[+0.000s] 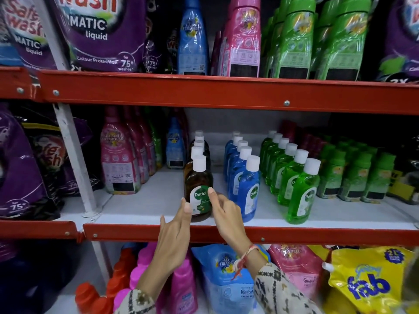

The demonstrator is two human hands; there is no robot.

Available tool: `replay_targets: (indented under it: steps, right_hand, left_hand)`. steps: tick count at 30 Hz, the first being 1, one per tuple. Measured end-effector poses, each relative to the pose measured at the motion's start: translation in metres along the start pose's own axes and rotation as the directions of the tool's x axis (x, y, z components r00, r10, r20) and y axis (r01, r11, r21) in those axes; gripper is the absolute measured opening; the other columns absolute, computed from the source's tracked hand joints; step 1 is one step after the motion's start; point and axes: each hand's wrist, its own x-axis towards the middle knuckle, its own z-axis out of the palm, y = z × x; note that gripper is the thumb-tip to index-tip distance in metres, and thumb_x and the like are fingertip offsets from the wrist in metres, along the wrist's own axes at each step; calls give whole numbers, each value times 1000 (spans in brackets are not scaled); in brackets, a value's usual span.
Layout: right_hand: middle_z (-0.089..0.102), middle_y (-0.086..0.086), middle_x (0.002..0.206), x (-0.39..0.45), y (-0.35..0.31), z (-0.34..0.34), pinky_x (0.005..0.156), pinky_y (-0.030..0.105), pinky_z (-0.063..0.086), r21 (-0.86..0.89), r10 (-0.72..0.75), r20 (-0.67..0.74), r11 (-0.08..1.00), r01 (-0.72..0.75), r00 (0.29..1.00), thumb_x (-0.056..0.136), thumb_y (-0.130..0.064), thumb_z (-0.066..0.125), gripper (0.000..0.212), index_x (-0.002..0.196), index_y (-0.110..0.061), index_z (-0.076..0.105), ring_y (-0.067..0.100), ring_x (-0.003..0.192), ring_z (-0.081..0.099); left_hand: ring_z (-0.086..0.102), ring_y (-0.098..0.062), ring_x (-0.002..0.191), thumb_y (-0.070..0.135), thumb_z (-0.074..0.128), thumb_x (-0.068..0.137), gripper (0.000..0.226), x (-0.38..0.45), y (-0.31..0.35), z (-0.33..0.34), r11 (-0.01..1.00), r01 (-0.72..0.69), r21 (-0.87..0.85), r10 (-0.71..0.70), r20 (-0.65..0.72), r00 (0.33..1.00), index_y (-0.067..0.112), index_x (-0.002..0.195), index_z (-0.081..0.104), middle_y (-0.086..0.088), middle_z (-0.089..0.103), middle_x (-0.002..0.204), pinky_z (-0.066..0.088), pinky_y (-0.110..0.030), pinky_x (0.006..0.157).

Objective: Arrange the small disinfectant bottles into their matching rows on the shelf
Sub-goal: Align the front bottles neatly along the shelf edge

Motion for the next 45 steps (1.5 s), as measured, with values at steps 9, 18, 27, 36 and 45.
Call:
replay_targets:
  steps: [9,18,27,36,45]
  right_hand:
    - [73,2,114,-11,-1,-15,91,28,46,35,-59,63,998,56,996,97,-54,36,52,122,-19,64,17,110,63]
    - [77,-5,87,-26,20,-64,84,46,56,236,-49,-251,965,111,967,95,-54,40,38,91,-30,70,14,83,71]
    - [61,3,117,0,30,-107,87,23,34,154,120,-101,983,-104,988,102,-43,31,48,128,-12,57,14,100,51]
    - [63,11,99,10,37,-108,77,26,33,93,130,-27,988,-127,991,101,-49,26,61,105,-6,69,23,93,54]
    - [76,11,99,4,54,-106,95,46,51,128,90,-71,989,-80,993,93,-66,28,70,99,-12,72,26,98,68]
  left_hand:
    - [46,-7,131,102,8,53,119,11,12,-16,951,109,-290,-96,58,994,33,145,38,3,49,145,22,-24,109]
    - [39,-11,138,92,7,70,104,-6,13,2,958,-21,-287,-68,-297,952,30,143,46,4,50,147,22,-31,115]
    - [55,-7,123,71,12,86,79,-17,57,55,921,-21,-389,-65,-205,977,24,136,52,2,60,135,33,-10,98]
    - [37,-8,140,104,8,51,121,1,79,90,913,202,-355,-157,151,976,34,145,40,8,40,153,16,-41,123]
    - [44,-20,137,74,14,70,106,17,86,82,856,222,-467,-207,83,975,5,148,33,-12,41,153,26,-27,113]
